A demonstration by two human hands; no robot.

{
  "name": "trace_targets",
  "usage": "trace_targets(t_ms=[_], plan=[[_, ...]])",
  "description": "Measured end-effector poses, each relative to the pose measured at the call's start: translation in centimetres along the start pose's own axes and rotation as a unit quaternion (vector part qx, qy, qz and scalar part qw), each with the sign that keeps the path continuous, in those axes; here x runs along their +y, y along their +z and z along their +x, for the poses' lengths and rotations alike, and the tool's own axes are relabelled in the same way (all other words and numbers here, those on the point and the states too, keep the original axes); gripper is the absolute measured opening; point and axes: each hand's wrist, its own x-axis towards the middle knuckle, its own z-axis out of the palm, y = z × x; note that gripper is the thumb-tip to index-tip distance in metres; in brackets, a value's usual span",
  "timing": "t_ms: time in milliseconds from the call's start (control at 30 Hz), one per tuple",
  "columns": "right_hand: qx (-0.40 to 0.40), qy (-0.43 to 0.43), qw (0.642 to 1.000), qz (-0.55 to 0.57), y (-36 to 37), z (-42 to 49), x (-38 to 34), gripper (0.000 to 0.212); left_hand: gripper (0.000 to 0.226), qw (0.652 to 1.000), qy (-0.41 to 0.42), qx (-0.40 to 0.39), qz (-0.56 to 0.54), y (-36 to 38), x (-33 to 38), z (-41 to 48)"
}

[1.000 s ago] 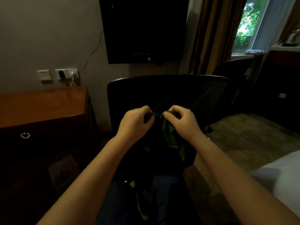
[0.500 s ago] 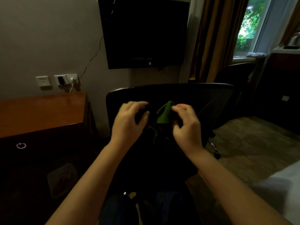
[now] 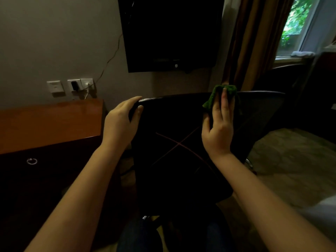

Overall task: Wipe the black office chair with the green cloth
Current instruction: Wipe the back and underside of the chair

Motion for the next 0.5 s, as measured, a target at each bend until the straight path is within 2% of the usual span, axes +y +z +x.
trace_targets(t_ms=[267,433,500], plan=[[0.044,-0.062,0.997,0.013,3.7,-0.7,-2.7,0.048,0.032,1.0,-0.004,0.002,-0.017,-0.2,-0.8,0.1],[0.011,-0.185,0.983,0.006,5.7,-1.2,-6.0,0.046,0.045,0.995,-0.043,-0.005,-0.087,-0.5,-0.7,0.1],[0.011,-0.198,0.98,0.013,6.5,-1.3,-7.7,0.042,0.048,0.993,-0.049,-0.013,-0.11,-0.8,-0.9,0.3]])
